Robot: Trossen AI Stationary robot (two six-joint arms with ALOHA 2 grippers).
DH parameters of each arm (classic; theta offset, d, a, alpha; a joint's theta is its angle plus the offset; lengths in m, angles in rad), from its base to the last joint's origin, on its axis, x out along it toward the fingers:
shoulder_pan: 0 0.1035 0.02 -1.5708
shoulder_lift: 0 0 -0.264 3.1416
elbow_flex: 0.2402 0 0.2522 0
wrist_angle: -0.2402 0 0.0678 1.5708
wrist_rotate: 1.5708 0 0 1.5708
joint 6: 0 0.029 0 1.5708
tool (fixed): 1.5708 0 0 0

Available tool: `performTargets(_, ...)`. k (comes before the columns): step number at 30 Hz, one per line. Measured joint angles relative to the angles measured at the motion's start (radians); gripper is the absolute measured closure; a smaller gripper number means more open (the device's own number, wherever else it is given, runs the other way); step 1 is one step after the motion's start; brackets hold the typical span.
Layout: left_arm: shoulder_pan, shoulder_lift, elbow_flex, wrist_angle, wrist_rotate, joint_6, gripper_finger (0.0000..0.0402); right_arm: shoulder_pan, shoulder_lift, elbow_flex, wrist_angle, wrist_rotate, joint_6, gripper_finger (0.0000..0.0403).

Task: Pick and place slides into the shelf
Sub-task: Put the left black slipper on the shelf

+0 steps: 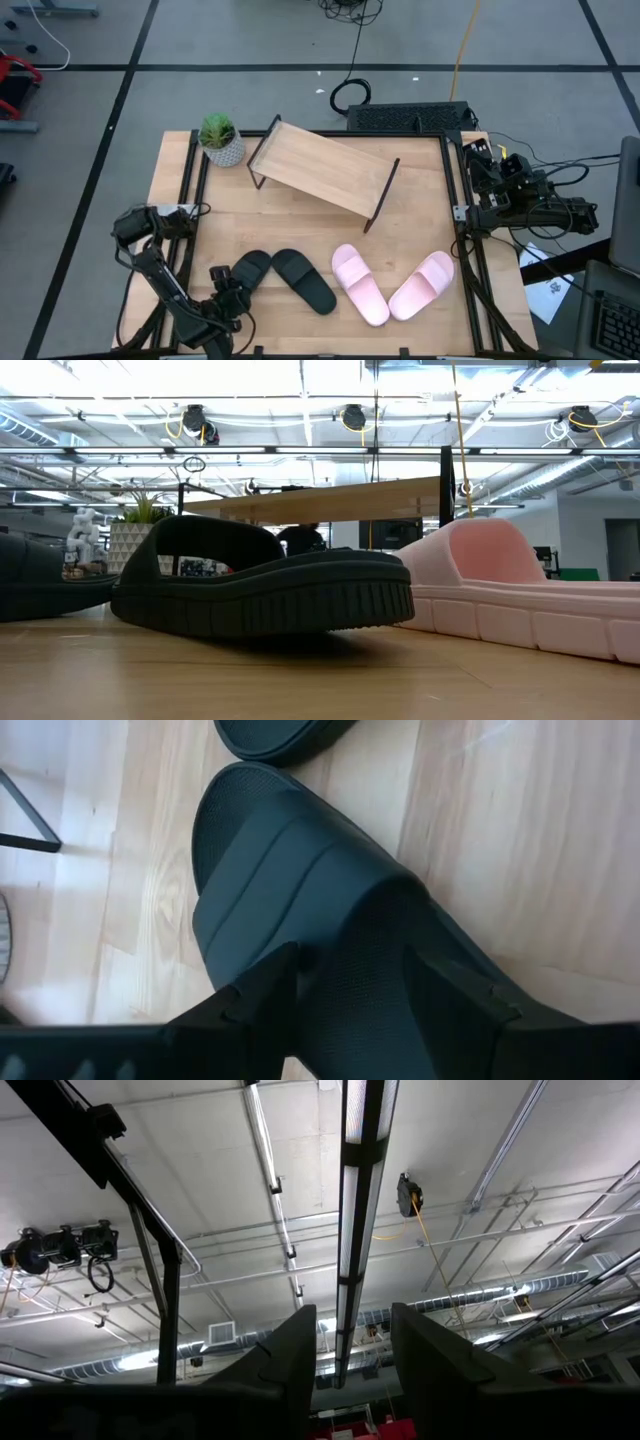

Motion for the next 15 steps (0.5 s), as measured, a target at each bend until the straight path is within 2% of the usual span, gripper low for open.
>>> performTargets(11, 0.036, 0.0, 0.0, -0.117, -0.013, 0.012, 0.0212, 0.0, 0.0, 0.0, 0.0, 0.0, 0.0, 0.0282)
performTargets(15, 0.04, 0.0, 0.0, -0.088, -0.014, 0.025, 0.0235, 0.0, 0.0, 0.0, 0.0, 0.0, -0.002, 0.0282)
